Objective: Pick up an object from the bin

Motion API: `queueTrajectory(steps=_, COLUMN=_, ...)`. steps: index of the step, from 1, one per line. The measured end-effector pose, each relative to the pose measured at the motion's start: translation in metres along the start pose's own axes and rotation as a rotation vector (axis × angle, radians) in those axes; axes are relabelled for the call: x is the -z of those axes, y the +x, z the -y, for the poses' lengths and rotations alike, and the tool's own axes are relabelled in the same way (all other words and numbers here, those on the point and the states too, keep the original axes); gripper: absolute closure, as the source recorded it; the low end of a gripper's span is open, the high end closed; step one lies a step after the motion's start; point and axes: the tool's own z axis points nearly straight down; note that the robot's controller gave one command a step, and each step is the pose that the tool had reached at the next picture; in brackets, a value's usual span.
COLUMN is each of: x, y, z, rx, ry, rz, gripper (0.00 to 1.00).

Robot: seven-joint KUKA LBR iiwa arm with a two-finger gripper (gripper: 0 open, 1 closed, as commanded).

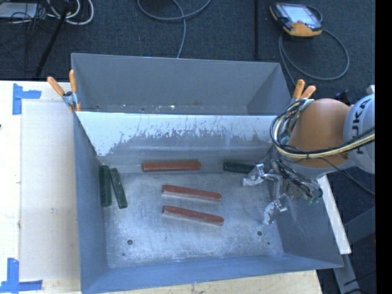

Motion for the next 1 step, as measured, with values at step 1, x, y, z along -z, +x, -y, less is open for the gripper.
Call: queueTrajectory(steps=1, x=0.0035, y=-0.0097, z=-0.0114, rx=0.083, ry=0.001, rz=0.004, gripper=0.00)
